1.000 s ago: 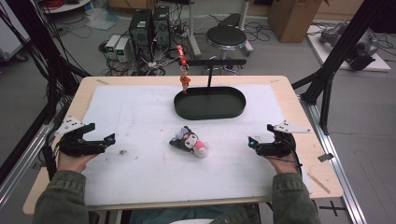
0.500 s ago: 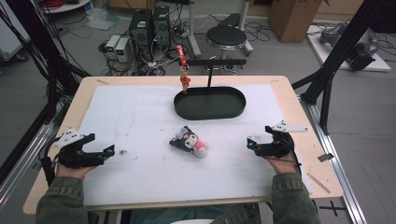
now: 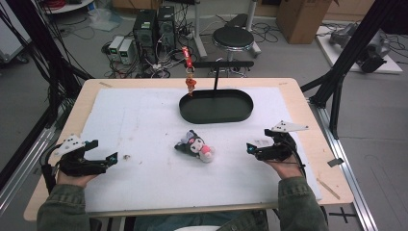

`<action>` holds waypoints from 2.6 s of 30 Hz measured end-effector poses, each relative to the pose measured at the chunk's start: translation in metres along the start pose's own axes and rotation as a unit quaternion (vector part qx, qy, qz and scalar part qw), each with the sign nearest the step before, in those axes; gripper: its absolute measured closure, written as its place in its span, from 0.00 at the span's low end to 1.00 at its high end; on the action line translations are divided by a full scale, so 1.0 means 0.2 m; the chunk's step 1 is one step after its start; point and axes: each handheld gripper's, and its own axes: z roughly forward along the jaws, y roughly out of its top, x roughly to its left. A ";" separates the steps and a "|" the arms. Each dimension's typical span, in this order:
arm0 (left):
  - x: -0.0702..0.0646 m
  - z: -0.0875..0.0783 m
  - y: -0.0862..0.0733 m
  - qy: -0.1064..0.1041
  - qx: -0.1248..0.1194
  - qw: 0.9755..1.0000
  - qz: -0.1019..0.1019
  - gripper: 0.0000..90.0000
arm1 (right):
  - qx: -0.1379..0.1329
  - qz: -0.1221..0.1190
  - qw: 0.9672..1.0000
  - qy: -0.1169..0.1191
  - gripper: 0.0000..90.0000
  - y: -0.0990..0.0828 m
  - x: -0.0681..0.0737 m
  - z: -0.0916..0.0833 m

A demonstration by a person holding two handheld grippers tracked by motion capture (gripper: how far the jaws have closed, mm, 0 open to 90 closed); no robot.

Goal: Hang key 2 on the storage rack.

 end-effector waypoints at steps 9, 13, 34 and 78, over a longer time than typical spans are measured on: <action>0.00 0.00 0.00 -0.002 0.000 1.000 0.000 0.07 | 0.012 -0.011 1.000 0.012 0.01 0.05 0.04 0.03; 0.01 0.00 0.00 -0.002 -0.002 1.000 -0.001 0.07 | 0.024 -0.023 0.999 0.024 0.01 0.10 0.10 0.10; 0.02 0.00 -0.01 -0.004 0.003 1.000 -0.002 0.07 | 0.089 -0.070 0.990 0.088 0.01 0.31 0.39 0.48; 0.02 0.03 -0.02 -0.012 0.011 1.000 -0.009 0.07 | 0.217 -0.119 0.965 0.091 0.43 0.27 0.61 0.72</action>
